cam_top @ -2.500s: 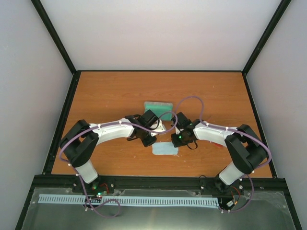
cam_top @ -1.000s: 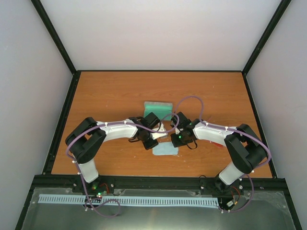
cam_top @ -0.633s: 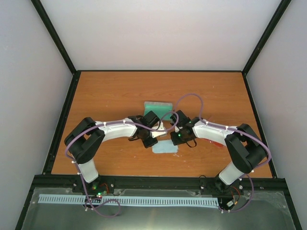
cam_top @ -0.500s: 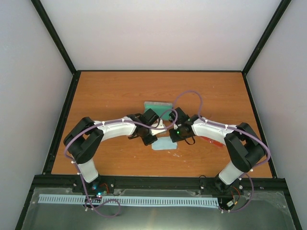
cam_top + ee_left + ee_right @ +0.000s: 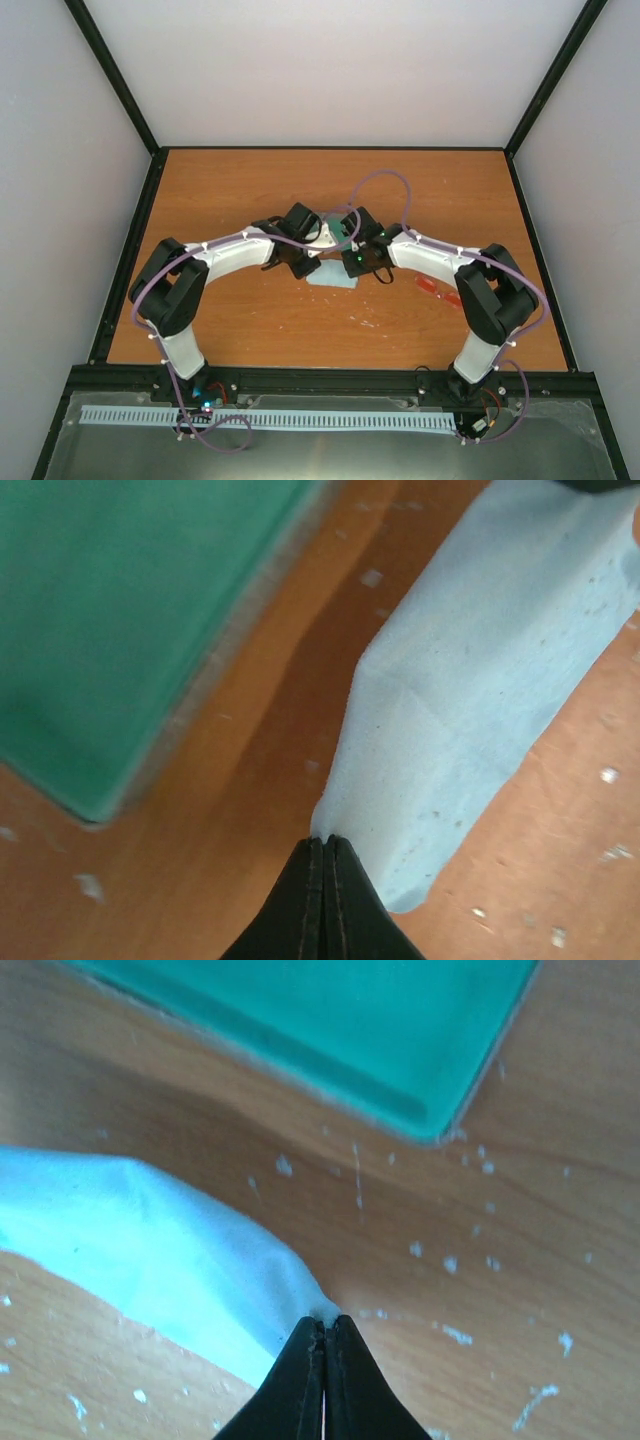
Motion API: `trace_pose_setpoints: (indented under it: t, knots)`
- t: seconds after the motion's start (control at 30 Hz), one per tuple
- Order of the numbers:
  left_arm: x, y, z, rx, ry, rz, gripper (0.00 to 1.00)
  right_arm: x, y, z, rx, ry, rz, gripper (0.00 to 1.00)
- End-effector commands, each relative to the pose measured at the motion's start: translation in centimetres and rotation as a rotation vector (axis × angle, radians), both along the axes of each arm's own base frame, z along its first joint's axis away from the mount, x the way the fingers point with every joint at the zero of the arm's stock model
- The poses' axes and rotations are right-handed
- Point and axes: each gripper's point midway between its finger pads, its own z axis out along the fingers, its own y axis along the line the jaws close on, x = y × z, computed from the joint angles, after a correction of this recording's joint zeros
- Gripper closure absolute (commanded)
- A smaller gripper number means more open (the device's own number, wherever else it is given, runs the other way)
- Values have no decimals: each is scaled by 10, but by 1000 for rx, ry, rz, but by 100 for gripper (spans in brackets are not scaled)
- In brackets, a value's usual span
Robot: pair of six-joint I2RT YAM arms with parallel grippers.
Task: Organize the sunglasses
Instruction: Pick up the glasses cleaning cloth from the center of the board, then place the glasses cleaning cloth in the sunglasses case.
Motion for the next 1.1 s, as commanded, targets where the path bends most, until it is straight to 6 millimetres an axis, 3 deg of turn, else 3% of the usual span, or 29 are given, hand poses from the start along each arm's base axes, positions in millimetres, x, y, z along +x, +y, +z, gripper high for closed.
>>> trace_pose_setpoints:
  t: [0.0,0.5,1.07]
  knots:
    - [34,-2,15,-16,-82,-9,100,26,11,10,-8,-69,4,97]
    - [74,-8,22,-32,-151,-12,100,75,18,22,-53,-156,-37,97]
    - [110,7,26,-38,-183,28,100,108,14,27,-61,-205,-58,97]
